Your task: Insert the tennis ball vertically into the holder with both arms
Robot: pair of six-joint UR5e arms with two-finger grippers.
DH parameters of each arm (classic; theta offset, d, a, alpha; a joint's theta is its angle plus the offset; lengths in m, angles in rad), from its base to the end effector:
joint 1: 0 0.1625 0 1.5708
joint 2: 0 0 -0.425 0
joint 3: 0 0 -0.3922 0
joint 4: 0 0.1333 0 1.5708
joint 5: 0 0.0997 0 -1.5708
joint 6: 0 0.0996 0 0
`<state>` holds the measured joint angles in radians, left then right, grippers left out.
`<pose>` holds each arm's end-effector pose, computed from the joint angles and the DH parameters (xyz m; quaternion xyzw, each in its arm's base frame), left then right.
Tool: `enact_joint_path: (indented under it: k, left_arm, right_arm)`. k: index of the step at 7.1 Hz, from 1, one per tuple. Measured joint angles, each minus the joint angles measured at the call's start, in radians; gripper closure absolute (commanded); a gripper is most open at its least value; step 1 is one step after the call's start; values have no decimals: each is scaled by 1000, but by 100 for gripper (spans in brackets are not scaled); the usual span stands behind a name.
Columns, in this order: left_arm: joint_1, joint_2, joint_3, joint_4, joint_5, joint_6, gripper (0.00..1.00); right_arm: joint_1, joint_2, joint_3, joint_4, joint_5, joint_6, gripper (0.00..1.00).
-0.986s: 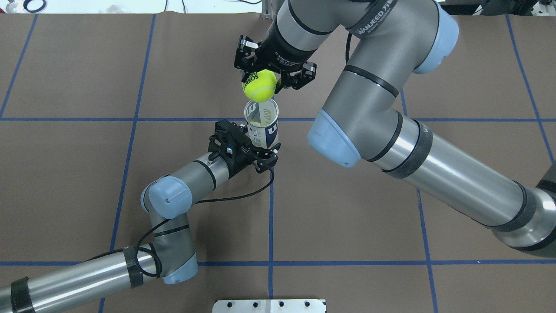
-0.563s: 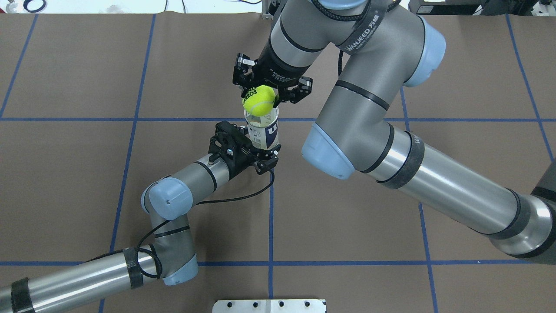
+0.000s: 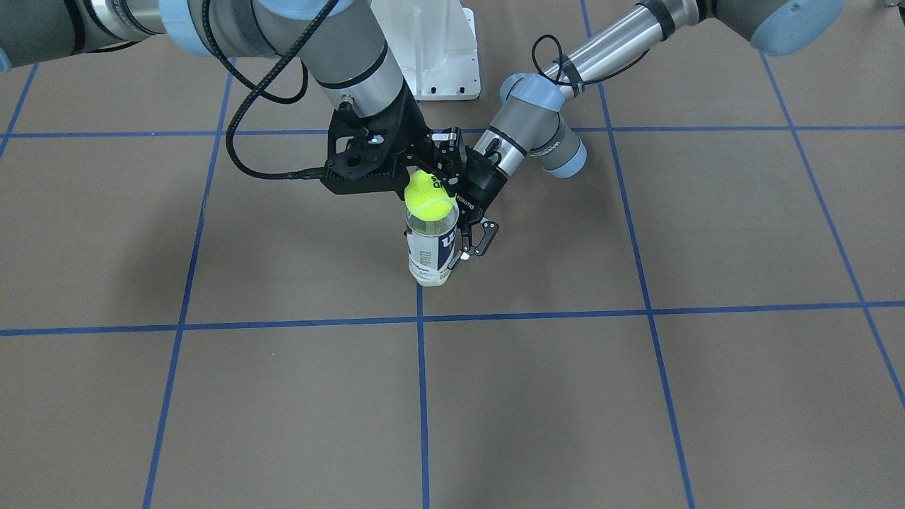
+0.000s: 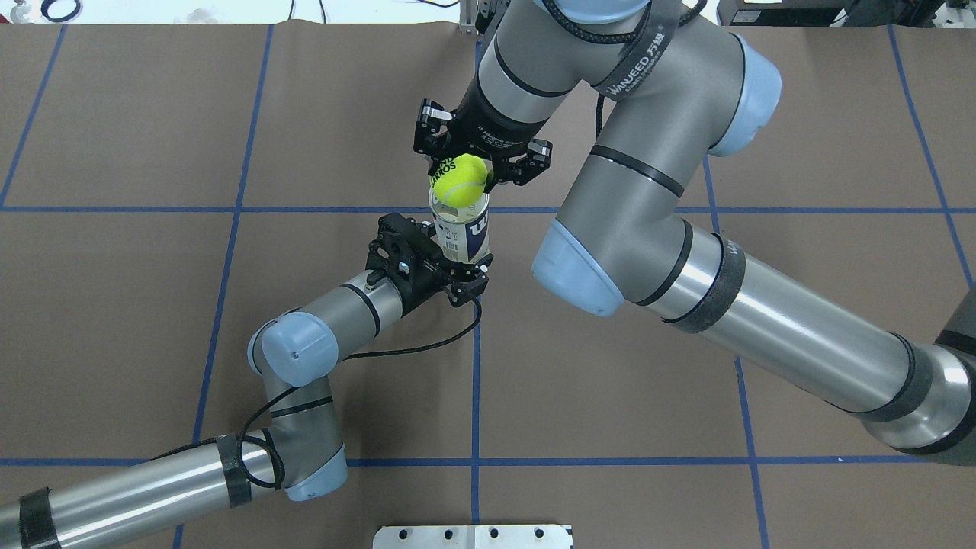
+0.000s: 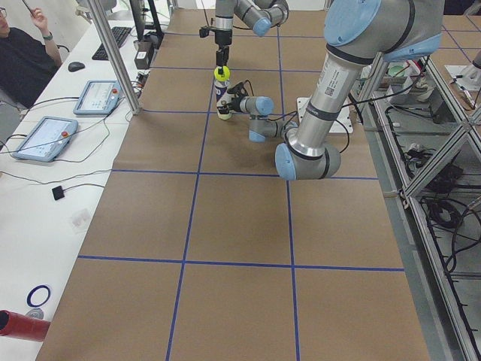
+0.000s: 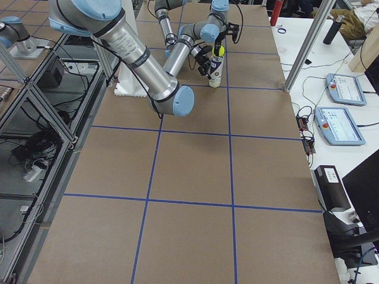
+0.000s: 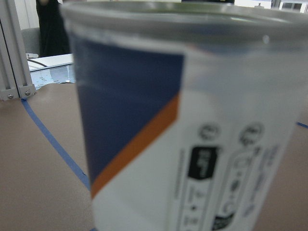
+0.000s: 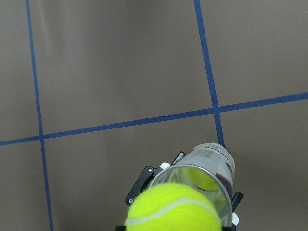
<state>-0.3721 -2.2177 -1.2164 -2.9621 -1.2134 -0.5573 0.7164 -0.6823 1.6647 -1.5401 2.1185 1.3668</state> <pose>0.6032 -0.4159 0.2790 0.5599 0.4892 0.0808 0.6638 -0.4537 -0.5030 0.0647 -0.0044 -0.5235 0.0864 0.8476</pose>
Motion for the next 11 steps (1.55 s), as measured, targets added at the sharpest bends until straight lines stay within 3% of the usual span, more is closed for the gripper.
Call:
enact_joint_path:
  k: [6,11]
  left_arm:
    - [-1,6,-4,0,-3,-1,1]
    - [1,129,-140,2,-7,-1,1]
  right_arm:
    - [1,1,13,0,0,1,1]
    - [11,-5,14,2,0,-6,1]
